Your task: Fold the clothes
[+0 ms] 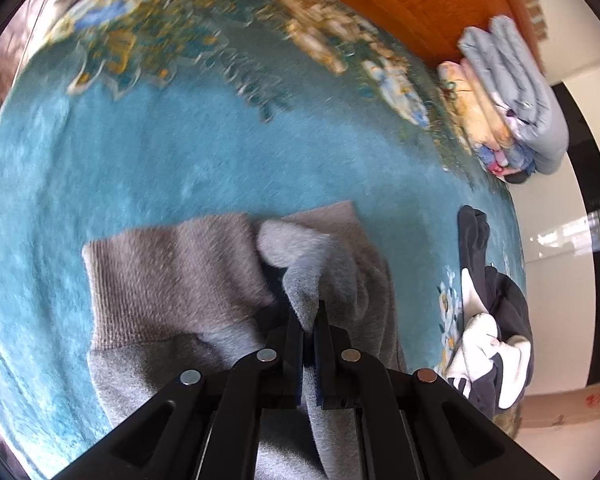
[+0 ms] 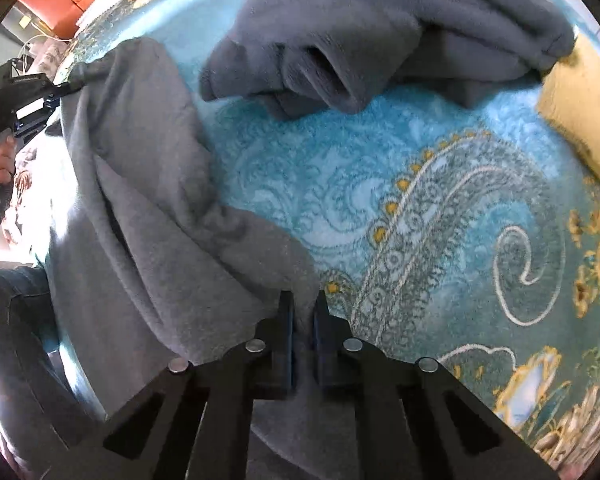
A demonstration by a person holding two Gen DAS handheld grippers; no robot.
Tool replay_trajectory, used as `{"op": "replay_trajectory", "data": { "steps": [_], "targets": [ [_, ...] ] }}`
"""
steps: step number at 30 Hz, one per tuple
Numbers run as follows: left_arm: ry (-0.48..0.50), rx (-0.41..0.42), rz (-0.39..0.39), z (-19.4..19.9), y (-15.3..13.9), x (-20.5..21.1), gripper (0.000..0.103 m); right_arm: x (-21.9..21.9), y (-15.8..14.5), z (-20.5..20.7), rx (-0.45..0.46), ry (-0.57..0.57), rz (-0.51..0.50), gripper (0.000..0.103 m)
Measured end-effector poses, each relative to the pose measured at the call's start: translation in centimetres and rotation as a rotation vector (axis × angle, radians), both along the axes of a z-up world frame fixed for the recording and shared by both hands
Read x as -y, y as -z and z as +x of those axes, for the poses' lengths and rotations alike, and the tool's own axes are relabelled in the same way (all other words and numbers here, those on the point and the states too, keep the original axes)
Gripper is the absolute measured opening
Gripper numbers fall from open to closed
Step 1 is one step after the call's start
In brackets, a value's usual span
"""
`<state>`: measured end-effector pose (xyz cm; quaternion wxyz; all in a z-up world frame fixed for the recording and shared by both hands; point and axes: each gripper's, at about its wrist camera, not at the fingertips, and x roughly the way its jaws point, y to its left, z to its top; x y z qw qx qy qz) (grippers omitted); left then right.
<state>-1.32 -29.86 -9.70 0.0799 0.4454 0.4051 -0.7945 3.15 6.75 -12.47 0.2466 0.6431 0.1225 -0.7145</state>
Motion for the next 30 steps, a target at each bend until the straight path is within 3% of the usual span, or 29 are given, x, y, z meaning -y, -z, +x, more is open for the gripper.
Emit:
{"op": "replay_trajectory", "data": {
  "steps": [6, 9, 10, 12, 14, 17, 19, 23, 25, 27, 30],
  "targets": [
    [0.058, -0.31, -0.039, 0.0, -6.6, -1.1, 0.004, -2.8, -8.9, 0.6, -0.234, 0.114, -0.115, 0.007],
    [0.095, -0.404, -0.068, -1.3, -9.2, -1.2, 0.004, -4.3, -13.0, -1.0, -0.373, 0.149, -0.112, 0.007],
    [0.117, -0.404, -0.112, -2.1, -9.7, -1.5, 0.004, -4.6, -13.8, -1.6, -0.406, 0.161, -0.107, 0.007],
    [0.162, -0.362, -0.224, -3.8, -9.7, -2.1, 0.008, -4.2, -13.9, -3.5, -0.43, 0.169, -0.098, 0.007],
    [0.211, -0.249, -0.297, -5.7, -7.5, -2.8, 0.008, -3.2, -12.8, -5.7, -0.417, 0.175, -0.086, 0.007],
    [0.264, -0.006, -0.284, -7.6, -1.5, -2.8, 0.008, -1.9, -7.3, -8.3, -0.284, 0.213, -0.047, 0.007],
    [0.281, 0.073, -0.285, -7.5, 1.0, -2.7, 0.008, -1.3, -5.5, -8.4, -0.252, 0.22, -0.03, 0.007],
    [0.234, 0.107, -0.191, -6.9, 2.6, -1.4, 0.012, -0.9, -5.0, -8.0, -0.245, 0.223, -0.018, 0.008],
    [0.191, 0.112, -0.163, -6.8, 2.2, -0.7, 0.027, -1.2, -5.7, -8.0, -0.244, 0.228, -0.023, 0.009],
    [0.153, 0.11, -0.155, -6.4, 1.4, -0.1, 0.048, -2.8, -7.6, -6.8, -0.251, 0.242, -0.032, 0.017],
    [0.091, 0.103, -0.131, -4.7, -0.6, 0.1, 0.054, -5.3, -9.6, -5.6, -0.274, 0.293, -0.085, 0.03]
  ]
}}
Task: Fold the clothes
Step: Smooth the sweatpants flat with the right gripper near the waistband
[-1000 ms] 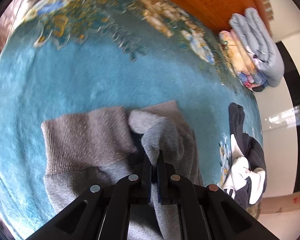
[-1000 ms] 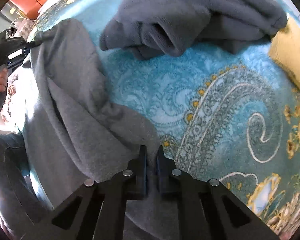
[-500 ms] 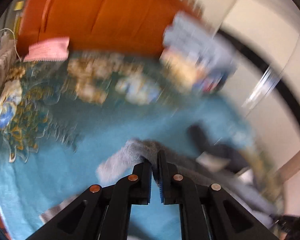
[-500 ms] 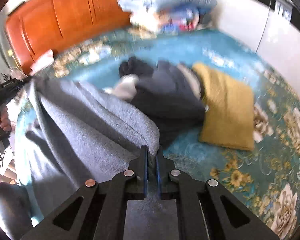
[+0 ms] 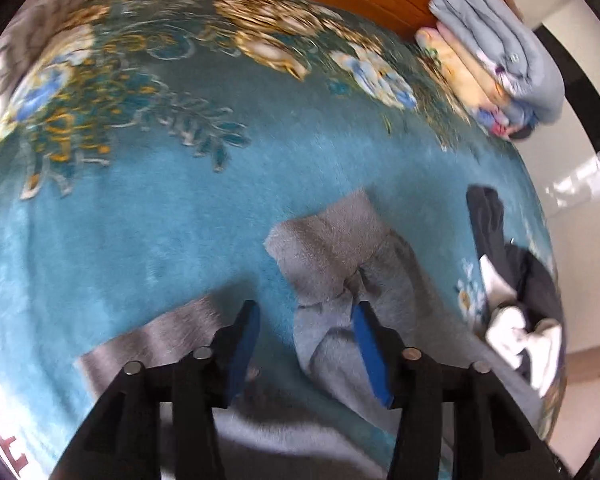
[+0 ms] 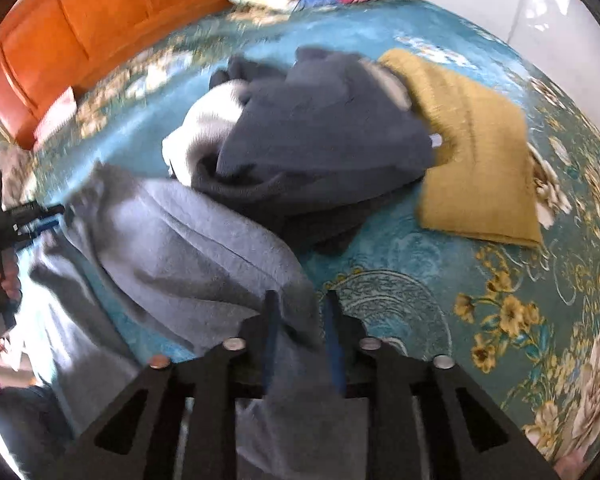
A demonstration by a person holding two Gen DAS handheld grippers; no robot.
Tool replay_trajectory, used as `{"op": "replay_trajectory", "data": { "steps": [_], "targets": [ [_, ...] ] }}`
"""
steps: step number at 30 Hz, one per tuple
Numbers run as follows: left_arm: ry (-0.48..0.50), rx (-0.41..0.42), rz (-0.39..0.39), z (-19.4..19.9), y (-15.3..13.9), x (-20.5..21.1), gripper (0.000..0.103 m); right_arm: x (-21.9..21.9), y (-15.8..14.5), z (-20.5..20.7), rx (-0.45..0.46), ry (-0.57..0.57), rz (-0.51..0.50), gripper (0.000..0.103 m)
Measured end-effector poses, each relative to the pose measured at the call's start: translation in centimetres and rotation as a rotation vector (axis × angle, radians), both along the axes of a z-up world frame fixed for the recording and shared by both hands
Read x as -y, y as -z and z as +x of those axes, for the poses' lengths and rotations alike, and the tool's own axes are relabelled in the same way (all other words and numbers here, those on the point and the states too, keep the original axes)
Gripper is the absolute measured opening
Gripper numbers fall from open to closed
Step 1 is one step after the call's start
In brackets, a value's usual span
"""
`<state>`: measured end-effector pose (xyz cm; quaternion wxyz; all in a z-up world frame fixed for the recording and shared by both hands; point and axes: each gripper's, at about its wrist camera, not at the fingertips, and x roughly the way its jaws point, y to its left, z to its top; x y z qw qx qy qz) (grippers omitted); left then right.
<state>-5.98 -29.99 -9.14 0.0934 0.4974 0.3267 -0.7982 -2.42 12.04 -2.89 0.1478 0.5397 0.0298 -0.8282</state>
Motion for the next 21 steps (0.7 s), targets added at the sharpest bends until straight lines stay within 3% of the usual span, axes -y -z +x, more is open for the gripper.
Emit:
{"op": "replay_trajectory", "data": {
  "steps": [3, 6, 10, 12, 16, 21],
  "targets": [
    [-0.031, -0.028, 0.025, 2.4, -2.0, -1.3, 0.054, -3.7, -1.6, 2.0, -0.024, 0.068, -0.044, 0.048],
    [-0.043, -0.056, 0.051, 4.6, -3.9, -3.2, 0.058, -9.1, -1.6, 5.0, -0.004, 0.2, -0.039, 0.049],
    [0.149, -0.076, 0.05, 7.0, -4.4, -11.6, 0.059, -17.7, 1.4, 10.6, 0.114, 0.445, -0.071, 0.05],
    [0.241, -0.035, 0.048, 8.0, -3.0, -15.2, 0.059, -20.5, 3.3, 13.2, 0.177, 0.527, -0.119, 0.05],
    [0.342, 0.047, 0.029, 9.5, -0.5, -19.0, 0.059, -23.5, 6.9, 17.1, 0.244, 0.654, -0.3, 0.056],
    [0.27, 0.004, -0.024, 9.9, -1.4, -16.7, 0.059, -25.2, 9.5, 17.6, 0.232, 0.75, -0.541, 0.056]
  ]
}}
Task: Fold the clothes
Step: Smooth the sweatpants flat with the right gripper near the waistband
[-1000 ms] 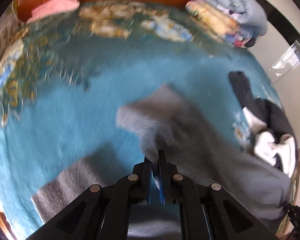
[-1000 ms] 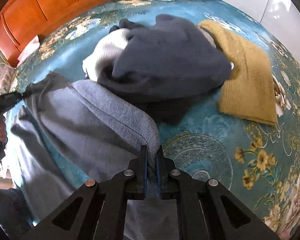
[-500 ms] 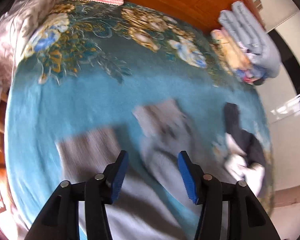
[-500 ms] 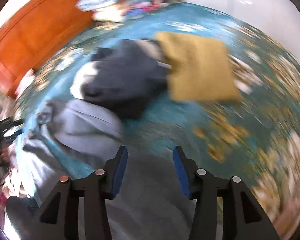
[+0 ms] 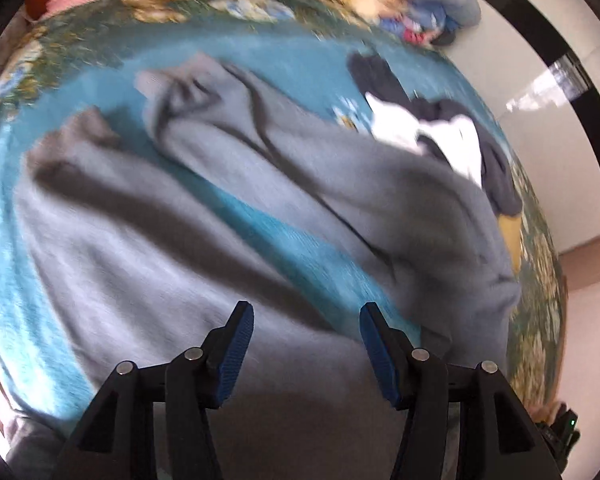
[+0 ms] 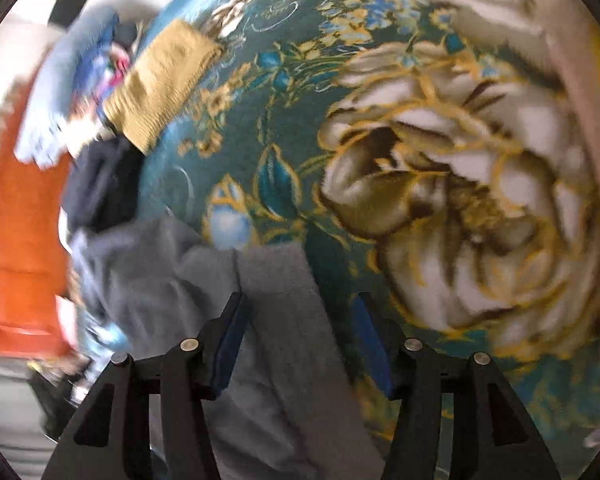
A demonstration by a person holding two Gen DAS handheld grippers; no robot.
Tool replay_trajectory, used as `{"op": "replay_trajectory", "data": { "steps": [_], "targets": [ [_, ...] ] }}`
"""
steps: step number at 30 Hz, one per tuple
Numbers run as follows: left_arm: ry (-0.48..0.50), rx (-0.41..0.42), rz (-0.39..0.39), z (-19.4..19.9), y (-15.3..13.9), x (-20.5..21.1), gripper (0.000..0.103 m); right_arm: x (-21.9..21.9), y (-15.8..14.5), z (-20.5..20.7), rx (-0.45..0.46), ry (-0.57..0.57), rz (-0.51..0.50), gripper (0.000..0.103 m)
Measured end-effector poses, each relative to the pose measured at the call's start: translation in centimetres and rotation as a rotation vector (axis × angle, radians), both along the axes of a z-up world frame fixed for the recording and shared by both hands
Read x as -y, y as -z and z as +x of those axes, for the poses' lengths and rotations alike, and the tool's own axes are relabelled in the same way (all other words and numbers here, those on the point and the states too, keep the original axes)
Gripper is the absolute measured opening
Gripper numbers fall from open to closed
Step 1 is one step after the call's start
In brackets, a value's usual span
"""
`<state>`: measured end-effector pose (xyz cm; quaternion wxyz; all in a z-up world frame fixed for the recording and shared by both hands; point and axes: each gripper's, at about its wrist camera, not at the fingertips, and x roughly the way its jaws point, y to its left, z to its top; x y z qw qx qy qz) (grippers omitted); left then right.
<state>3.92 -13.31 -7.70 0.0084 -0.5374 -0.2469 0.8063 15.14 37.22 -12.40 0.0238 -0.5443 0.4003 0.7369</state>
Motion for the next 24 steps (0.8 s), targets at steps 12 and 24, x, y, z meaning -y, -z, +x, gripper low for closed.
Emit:
{"op": "replay_trajectory", "data": {
  "steps": [12, 24],
  "targets": [
    [-0.044, 0.03, -0.005, 1.1, 0.4, 1.1, 0.059, 9.1, -7.1, 2.4, -0.258, -0.411, -0.076, 0.057],
    [-0.066, 0.059, 0.02, 1.9, 0.8, 1.9, 0.059, 5.1, -2.5, 1.8, -0.158, -0.049, -0.142, 0.057]
  ]
}}
